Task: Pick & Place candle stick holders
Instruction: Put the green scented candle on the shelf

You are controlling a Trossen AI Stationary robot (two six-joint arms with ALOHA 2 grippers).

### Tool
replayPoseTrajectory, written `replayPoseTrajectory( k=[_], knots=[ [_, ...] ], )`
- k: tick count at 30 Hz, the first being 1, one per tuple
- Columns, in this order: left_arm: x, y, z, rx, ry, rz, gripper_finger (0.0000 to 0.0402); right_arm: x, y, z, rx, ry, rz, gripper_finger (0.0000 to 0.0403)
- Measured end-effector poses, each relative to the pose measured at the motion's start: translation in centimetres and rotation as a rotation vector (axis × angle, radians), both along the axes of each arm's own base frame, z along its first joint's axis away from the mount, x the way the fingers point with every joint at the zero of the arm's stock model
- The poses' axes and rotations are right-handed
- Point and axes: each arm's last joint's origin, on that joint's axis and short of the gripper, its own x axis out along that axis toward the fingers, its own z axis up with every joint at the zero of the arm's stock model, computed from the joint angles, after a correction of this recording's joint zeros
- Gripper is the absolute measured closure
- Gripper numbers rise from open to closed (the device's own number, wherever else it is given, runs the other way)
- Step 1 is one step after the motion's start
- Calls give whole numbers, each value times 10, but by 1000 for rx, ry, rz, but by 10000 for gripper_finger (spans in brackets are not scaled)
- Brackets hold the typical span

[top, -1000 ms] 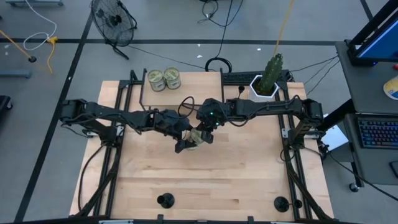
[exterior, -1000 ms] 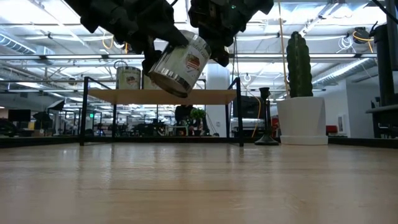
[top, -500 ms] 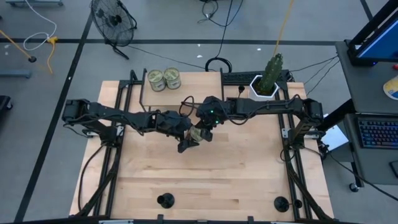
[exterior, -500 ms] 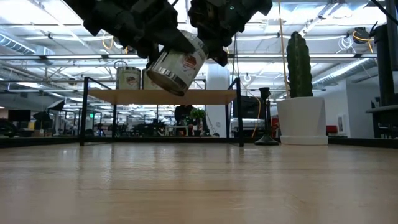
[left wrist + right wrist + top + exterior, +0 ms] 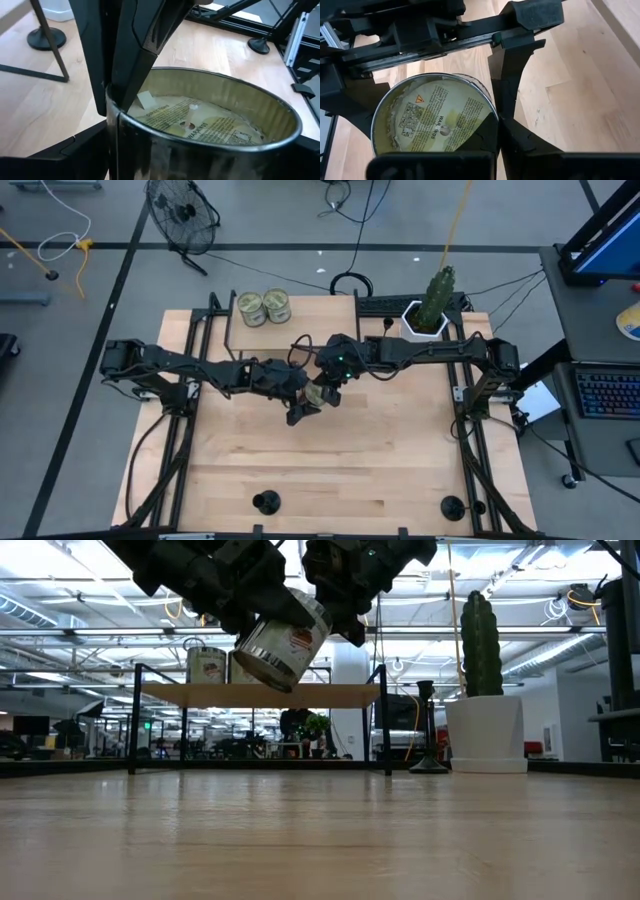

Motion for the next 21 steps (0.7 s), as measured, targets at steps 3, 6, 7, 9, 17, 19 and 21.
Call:
replayPoseTrajectory(
  k=[3,6,7,9,17,19,21],
  knots=[
    [0,0,0,23,-2,14,5,0,0,0,-2,-5,-1,403],
    [1,0,1,42,-11,2,5,1,0,1,-2,-13,-1,403],
    [1,0,1,39,-12,-2,5,1,0,1,-2,-15,0,403],
    [0,0,1,30,-11,-2,5,1,0,1,-1,-17,1,403],
    [1,-1,1,37,-12,-19,46,1,0,1,0,-19,3,403],
    [1,-1,1,38,-12,-20,46,1,0,1,0,-19,3,403],
    [1,-1,1,38,-12,-20,46,1,0,1,0,-19,3,403]
  ],
)
